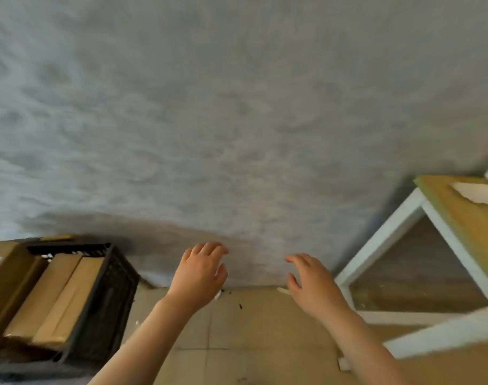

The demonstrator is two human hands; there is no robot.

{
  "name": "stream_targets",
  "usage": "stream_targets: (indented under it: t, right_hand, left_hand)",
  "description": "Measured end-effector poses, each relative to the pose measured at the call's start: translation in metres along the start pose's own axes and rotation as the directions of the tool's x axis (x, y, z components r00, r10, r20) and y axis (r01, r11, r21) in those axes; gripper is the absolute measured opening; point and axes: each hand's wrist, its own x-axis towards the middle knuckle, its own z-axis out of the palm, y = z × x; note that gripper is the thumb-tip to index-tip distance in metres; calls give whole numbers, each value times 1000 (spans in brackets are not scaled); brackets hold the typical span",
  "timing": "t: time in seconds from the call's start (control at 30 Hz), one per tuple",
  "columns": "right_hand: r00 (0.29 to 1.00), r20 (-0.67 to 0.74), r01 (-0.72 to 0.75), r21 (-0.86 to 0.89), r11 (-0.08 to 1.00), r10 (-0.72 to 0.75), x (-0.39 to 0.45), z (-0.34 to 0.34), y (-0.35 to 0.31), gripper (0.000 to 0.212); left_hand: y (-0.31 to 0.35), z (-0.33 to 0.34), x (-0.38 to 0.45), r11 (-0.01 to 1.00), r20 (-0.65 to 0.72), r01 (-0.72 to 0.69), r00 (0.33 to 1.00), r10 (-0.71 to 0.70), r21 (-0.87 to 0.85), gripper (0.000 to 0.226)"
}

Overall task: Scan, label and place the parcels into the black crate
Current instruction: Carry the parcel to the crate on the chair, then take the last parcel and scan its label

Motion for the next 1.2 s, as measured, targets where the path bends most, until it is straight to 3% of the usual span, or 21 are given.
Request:
stream_targets:
  t: [0.2, 0.47, 0.6, 0.83, 1.03, 1.2]
  right_hand:
    - [959, -176, -194, 174, 965, 224, -126, -101, 139, 33]
    - [790, -368, -427, 244, 871, 491, -265, -200, 304, 36]
    - [686, -412, -555, 237, 798, 600, -314, -234, 391, 37]
    - [540, -430, -678, 287, 677, 724, -376, -302, 546, 32]
    - [413, -440, -741, 346, 575, 797, -418, -351, 663, 34]
    - [376, -462, -744, 366, 559, 803, -436, -396, 769, 36]
  left_hand:
    - [233, 32, 33, 930, -42, -324, 946, 322, -175, 37]
    - [490, 63, 65, 706, -21, -616, 758, 652, -349, 37]
    - [601, 92, 93, 612, 14, -664, 673, 740, -429, 36]
    - [787, 155, 152, 524, 68, -740, 550, 832, -421, 30]
    - [924, 188, 187, 456, 94, -719, 484, 870, -525, 31]
    - [1021, 227, 229, 471, 86, -747, 493, 866, -469, 31]
